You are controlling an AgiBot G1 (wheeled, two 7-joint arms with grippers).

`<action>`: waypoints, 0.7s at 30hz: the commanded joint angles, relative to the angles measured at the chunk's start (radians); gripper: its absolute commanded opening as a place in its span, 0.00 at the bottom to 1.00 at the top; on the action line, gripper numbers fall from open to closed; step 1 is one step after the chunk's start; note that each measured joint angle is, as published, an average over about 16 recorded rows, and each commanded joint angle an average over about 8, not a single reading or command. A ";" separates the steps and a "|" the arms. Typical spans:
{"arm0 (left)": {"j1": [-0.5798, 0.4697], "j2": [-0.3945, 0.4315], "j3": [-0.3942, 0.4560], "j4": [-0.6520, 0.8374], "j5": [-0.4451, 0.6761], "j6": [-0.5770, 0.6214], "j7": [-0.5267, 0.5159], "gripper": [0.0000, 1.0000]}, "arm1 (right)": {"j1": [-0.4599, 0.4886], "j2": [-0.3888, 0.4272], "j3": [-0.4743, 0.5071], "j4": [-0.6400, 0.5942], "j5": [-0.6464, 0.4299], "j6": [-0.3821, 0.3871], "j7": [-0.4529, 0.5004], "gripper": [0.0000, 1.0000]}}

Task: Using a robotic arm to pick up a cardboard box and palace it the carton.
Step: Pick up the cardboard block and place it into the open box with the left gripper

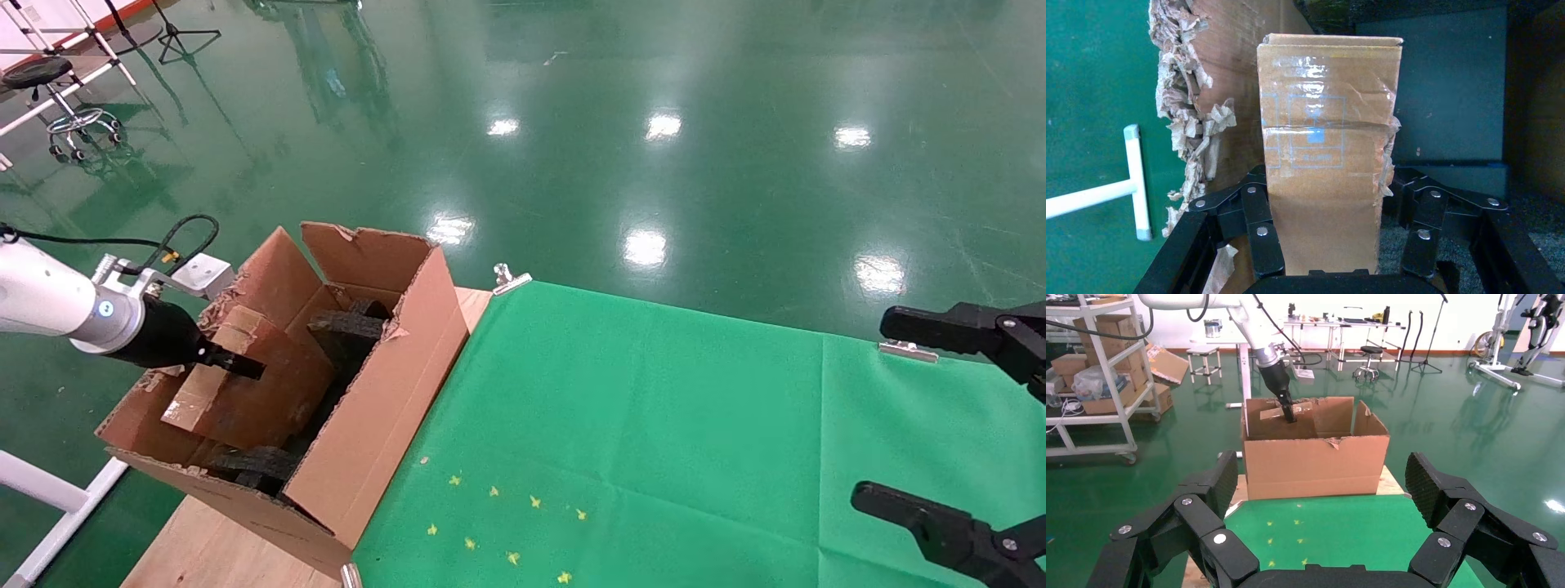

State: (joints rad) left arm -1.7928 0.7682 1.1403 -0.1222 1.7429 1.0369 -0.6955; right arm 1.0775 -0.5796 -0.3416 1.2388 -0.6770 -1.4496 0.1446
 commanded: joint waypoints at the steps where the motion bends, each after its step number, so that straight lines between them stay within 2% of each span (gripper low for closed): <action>1: 0.001 0.002 0.000 0.003 -0.001 -0.002 0.001 1.00 | 0.000 0.000 0.000 0.000 0.000 0.000 0.000 1.00; 21: -0.005 -0.009 0.001 -0.015 0.004 0.013 -0.006 1.00 | 0.000 0.000 0.000 0.000 0.000 0.000 0.000 1.00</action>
State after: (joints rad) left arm -1.8057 0.7580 1.1378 -0.1465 1.7424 1.0485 -0.6937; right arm 1.0775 -0.5796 -0.3416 1.2388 -0.6768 -1.4495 0.1446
